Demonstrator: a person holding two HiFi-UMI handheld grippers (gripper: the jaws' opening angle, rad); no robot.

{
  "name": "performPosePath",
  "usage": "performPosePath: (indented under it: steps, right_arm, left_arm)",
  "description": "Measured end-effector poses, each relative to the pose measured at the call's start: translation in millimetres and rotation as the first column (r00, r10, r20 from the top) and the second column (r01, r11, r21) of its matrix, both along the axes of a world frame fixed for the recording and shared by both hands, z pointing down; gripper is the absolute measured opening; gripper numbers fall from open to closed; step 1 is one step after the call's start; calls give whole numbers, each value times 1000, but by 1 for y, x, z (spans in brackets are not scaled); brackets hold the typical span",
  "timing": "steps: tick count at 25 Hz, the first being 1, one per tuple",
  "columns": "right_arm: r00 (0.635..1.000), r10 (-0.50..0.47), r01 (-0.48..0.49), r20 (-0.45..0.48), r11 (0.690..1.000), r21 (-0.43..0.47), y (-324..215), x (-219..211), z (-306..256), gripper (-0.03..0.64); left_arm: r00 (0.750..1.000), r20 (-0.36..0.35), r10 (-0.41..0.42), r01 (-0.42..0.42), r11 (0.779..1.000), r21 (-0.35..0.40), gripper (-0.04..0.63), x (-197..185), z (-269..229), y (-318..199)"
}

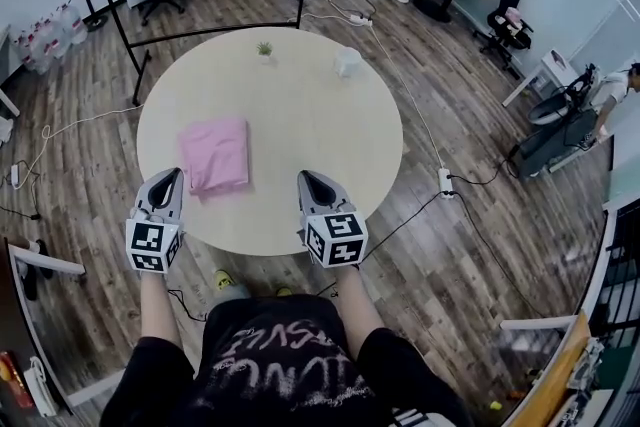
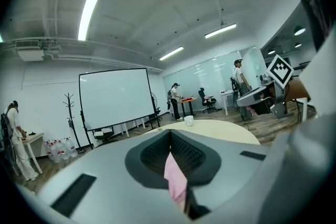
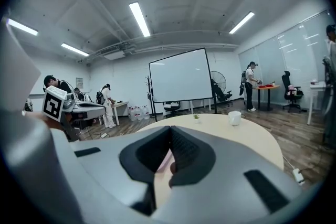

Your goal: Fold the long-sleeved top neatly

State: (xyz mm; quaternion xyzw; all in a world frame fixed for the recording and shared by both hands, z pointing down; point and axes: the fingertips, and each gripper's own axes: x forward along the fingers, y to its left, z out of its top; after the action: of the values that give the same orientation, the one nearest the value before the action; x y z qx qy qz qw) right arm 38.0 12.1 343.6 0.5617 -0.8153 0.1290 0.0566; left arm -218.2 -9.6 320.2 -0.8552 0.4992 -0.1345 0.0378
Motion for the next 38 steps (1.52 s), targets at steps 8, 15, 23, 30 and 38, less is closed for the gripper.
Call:
performPosePath:
  steps: [8, 15, 23, 30, 38]
  right_arm:
    - [1000, 14, -13, -21, 999, 53, 13, 22, -18, 6]
    - [999, 17, -15, -31, 997, 81, 19, 33, -27, 5]
    - [999, 10, -6, -39, 993, 116, 16, 31, -35, 2]
    - [999, 21, -16, -45, 993, 113, 17, 30, -33, 0]
    - [998, 43, -37, -51, 992, 121, 15, 30, -37, 1]
  left_arm:
    - [998, -34, -44, 45, 998, 50, 12, 8, -21, 20]
    - [991, -55, -125, 129, 989, 76, 12, -5, -28, 36]
    - [980, -66, -189, 194, 978, 80, 12, -23, -27, 45]
    - [977, -74, -201, 207, 975, 83, 12, -33, -27, 49]
    - [977, -73, -200, 206, 975, 86, 12, -38, -28, 47]
